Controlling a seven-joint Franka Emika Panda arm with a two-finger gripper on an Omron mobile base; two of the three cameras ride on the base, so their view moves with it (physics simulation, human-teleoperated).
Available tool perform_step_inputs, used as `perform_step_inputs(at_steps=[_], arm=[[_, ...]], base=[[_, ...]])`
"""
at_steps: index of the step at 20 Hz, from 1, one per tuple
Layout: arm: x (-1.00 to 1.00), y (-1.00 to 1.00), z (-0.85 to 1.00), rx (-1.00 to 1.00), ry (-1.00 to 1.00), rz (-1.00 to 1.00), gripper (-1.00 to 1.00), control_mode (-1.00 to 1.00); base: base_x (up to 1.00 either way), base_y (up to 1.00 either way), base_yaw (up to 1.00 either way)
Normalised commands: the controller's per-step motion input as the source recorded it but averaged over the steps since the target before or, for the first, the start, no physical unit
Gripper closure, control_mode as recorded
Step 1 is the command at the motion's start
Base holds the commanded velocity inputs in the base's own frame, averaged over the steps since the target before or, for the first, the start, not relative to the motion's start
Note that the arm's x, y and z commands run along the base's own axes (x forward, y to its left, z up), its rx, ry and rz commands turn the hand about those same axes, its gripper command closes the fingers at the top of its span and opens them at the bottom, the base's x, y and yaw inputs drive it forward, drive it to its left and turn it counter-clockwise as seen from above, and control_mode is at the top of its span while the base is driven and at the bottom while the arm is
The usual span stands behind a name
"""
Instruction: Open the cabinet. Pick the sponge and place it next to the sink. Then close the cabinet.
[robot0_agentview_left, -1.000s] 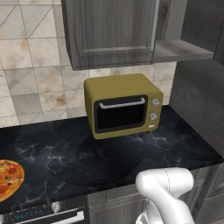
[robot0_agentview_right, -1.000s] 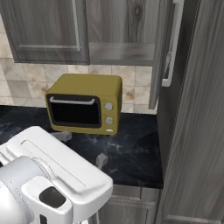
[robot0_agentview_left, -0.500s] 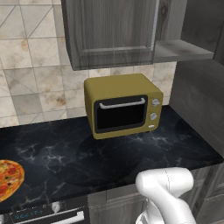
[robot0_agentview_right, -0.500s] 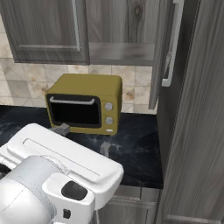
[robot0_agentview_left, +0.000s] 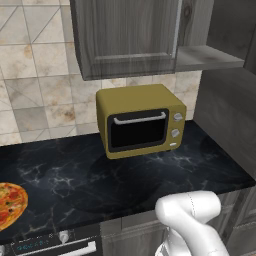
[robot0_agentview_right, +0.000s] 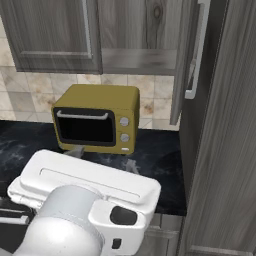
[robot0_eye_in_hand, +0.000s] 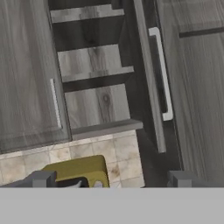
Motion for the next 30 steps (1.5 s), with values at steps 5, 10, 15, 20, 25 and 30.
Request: perform_step_inputs(at_steps=[5, 10, 15, 20, 25, 30], arm=[[0.13, -0.09, 0.00, 0.00, 0.02, 0.01, -1.00, -1.00], [0.41, 0.00, -0.03, 0.00, 0.07, 0.04, -1.00, -1.00], [0.37, -0.01, 0.00, 0.00, 0.01, 0.05, -1.00, -1.00], [0.09, -0.04, 0.00, 0.03, 0.00, 0.17, -1.00, -1.00], [0.11, -0.04, 0.00, 0.01, -0.01, 0.17, -1.00, -1.00], [0.00, -0.06, 0.00, 0.02, -0.11, 0.11, -1.00, -1.00]], base=[[0.00, 0.00, 0.00], [0.00, 0.00, 0.00], [0.00, 0.00, 0.00], [0.00, 0.00, 0.00], [0.00, 0.00, 0.00], [0.00, 0.00, 0.00]])
